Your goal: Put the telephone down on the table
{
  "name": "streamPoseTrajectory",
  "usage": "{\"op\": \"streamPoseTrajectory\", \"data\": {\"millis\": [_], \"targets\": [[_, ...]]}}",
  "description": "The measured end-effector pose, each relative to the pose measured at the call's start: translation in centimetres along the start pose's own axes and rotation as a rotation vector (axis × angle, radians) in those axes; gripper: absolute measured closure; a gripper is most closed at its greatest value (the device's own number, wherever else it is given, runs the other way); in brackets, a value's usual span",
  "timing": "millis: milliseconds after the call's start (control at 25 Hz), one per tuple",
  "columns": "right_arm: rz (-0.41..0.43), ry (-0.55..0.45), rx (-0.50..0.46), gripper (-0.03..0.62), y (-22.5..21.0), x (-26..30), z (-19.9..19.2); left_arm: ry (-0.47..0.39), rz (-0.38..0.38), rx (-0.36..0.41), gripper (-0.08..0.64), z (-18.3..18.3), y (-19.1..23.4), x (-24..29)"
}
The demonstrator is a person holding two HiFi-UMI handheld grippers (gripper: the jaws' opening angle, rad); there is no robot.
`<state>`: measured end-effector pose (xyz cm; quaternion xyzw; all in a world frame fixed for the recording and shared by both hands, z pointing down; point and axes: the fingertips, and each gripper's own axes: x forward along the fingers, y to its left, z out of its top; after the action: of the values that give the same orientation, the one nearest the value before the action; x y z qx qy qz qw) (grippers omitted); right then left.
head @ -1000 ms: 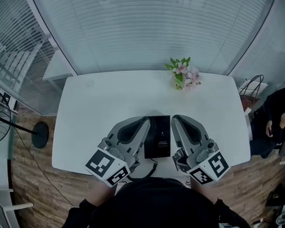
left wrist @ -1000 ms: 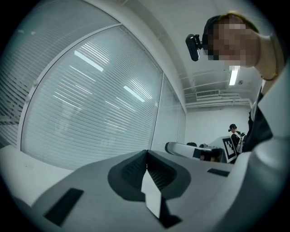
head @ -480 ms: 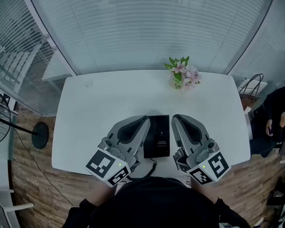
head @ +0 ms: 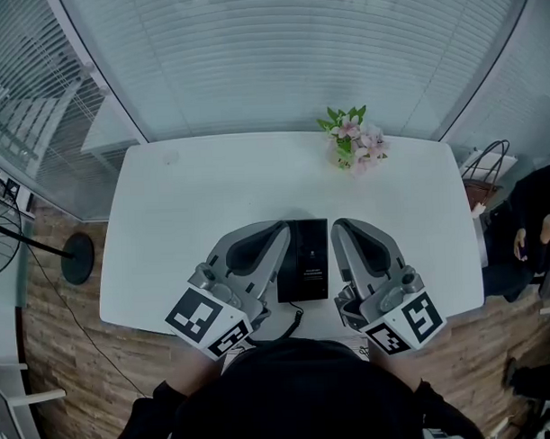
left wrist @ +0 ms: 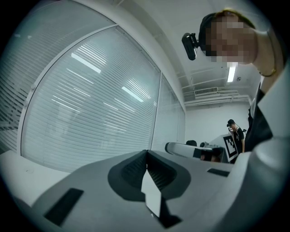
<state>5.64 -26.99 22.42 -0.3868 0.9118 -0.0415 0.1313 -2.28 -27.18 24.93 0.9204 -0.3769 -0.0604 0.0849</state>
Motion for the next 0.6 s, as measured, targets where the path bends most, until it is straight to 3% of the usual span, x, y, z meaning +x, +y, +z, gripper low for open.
{"op": "streamPoseTrajectory", "data": {"millis": [600], "targets": [[0.005, -0.003, 0.001, 0.588, 0.18, -0.07, 0.10, 0.020, -0.006, 0.053, 0.546, -0.03, -0.58, 0.09]]}}
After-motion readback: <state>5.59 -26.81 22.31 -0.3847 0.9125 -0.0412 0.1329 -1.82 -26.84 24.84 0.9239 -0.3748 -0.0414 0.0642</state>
